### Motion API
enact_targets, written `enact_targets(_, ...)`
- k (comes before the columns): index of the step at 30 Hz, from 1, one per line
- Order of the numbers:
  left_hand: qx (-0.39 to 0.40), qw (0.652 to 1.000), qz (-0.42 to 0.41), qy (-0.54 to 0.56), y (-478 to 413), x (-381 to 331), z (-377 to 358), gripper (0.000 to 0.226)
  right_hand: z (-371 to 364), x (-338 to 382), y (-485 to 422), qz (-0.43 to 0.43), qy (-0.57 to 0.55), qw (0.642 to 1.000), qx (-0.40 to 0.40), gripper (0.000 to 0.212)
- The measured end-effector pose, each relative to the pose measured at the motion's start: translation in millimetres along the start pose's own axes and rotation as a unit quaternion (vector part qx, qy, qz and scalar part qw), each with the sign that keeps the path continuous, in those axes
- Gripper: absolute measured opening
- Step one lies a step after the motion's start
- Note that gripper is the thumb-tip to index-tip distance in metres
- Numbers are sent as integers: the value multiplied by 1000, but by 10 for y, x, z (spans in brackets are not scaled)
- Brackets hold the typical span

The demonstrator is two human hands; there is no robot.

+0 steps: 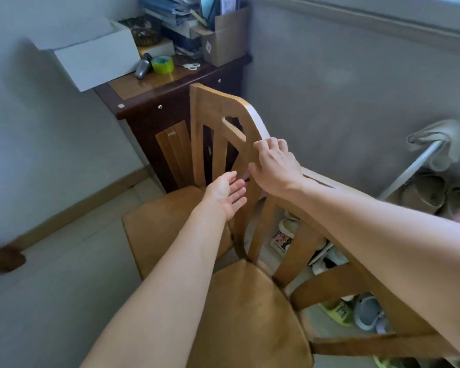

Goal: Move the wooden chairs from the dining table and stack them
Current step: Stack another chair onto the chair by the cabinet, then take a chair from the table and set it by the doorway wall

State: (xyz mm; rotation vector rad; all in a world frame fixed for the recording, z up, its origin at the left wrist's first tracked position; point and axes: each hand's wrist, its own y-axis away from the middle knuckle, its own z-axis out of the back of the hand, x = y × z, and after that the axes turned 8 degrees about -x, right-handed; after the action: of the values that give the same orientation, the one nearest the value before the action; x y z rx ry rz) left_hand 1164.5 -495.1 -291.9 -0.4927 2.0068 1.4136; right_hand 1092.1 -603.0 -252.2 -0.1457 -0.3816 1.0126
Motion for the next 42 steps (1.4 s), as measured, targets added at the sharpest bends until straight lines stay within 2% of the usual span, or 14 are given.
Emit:
enact_targets(5, -41, 997, -42, 43, 385, 66, 309, 38, 280, 106, 193, -29, -64, 997, 16, 37)
enact_targets(10, -51, 990, -64, 112, 839, -46, 617, 31, 495, 443, 401, -43, -186, 981, -21, 34)
enact_targets(13, -52, 985, -91, 134, 1131, -144, 838, 26, 610, 734, 483, -113, -358, 927, 23, 33)
enact_targets(15, -59, 982, -112, 138, 1325, -183, 1046, 25, 678, 927, 571, -152, -425, 890, 61, 32)
enact_targets(20, -87, 973, -134, 168, 1783, -211, 1733, 24, 785, 1419, 880, -167, -475, 858, 106, 26)
enact_targets(26, -113, 962, -160, 188, 2477, -172, 2788, 8, 896, 2287, 1481, -144, -513, 835, 136, 25)
enact_targets(34, -138, 937, -211, 243, 3387, -194, 4130, 15, 1147, 3610, 2224, -124, -585, 783, 168, 26)
enact_targets(42, -196, 897, -286, 276, 4164, -30, 4796, 13, 1410, 4370, 2727, -83, -635, 739, 210, 23)
